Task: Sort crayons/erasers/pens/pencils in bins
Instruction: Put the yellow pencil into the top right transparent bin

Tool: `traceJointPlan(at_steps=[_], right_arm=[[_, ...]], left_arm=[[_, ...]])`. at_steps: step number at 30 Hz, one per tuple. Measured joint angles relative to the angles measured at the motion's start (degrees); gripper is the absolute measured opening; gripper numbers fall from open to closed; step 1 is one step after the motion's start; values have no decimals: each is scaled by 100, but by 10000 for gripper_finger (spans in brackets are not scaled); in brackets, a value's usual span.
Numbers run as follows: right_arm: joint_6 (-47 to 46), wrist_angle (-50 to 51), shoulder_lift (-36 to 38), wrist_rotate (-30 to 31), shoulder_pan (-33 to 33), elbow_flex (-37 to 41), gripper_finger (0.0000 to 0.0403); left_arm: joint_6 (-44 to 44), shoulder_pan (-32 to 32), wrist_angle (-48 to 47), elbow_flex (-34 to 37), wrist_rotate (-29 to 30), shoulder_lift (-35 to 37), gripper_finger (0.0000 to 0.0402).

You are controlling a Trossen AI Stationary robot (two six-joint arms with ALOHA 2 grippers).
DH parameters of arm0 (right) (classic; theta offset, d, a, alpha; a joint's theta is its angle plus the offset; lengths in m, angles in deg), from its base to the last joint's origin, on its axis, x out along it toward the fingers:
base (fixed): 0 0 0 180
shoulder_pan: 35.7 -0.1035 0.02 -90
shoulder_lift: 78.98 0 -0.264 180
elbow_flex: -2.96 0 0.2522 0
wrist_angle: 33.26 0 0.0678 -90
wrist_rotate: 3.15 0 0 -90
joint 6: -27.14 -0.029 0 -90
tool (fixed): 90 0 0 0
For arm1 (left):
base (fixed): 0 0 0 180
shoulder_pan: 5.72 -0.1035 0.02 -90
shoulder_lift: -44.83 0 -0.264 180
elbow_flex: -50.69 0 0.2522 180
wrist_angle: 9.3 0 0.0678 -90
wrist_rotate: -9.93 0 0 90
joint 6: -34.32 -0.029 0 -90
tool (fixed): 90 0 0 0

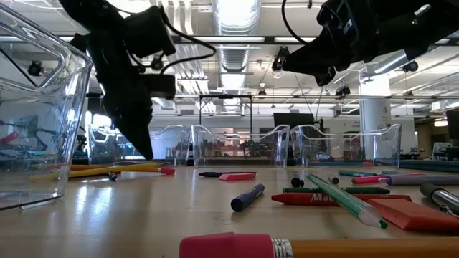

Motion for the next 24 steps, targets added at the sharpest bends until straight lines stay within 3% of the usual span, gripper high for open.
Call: traceJointPlan(at_steps=[12, 24], right_arm=[[16, 12, 0, -2, 0, 0, 107], [2, 14, 0, -4, 0, 0, 105]], left_arm=[[159, -1, 99, -2, 80, -156, 148], [170, -1, 147, 47, -71, -283, 70]])
